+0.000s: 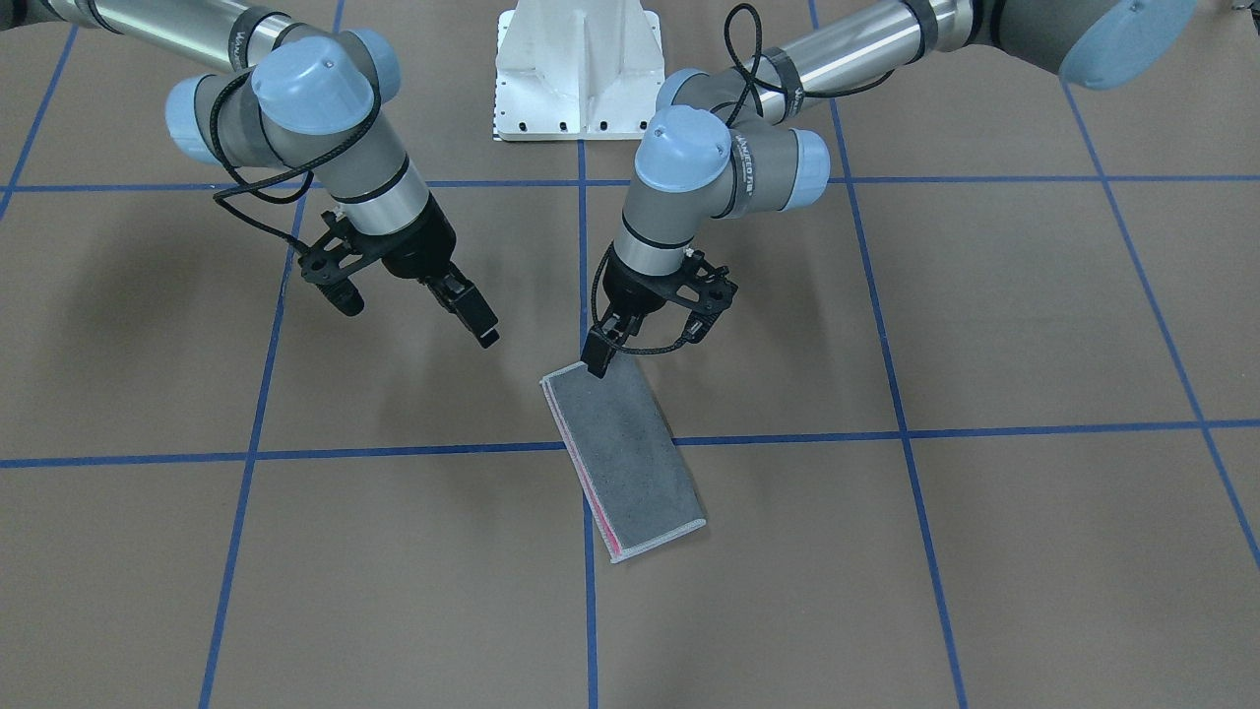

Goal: Fold towel twice with both arms

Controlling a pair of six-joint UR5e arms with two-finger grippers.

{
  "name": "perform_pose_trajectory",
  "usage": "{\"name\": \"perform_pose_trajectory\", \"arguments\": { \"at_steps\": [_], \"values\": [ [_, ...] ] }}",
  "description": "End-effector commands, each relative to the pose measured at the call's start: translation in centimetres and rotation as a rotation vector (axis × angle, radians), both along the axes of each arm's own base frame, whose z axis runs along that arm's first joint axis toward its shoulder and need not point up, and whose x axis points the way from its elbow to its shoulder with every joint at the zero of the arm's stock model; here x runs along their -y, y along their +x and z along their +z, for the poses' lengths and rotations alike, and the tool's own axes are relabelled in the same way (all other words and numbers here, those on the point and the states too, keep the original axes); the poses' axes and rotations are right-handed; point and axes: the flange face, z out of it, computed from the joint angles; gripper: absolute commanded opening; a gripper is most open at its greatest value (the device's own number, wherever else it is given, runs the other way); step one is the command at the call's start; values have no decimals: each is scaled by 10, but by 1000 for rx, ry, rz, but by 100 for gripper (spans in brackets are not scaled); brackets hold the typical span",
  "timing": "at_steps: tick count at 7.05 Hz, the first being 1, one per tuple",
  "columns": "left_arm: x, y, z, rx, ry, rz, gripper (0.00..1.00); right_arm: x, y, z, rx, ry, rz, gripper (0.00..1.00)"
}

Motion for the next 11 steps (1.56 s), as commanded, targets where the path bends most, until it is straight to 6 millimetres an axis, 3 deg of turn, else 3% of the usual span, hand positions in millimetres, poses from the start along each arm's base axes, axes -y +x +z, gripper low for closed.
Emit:
{"name": "perform_pose_trajectory", "arguments": {
  "at_steps": [1, 6, 7, 9, 10, 11],
  "values": [
    [-10, 8, 16, 22, -8, 2, 86, 15, 18, 18, -33, 36, -19, 100],
    [-10, 12, 20, 30, -2, 8, 75, 15, 19, 19, -35, 34, -17, 100],
    [-9, 12, 20, 31, 3, -2, 64, 15, 19, 19, -35, 33, -17, 100],
    [-9, 12, 17, 26, 4, -3, 13, 14, 19, 19, -35, 33, -17, 100],
    [-8, 11, 16, 24, 5, -5, 0, 14, 19, 19, -35, 33, -17, 100],
    [-7, 9, 15, 22, 8, -7, 0, 14, 19, 19, -34, 32, -16, 100]
  ]
}}
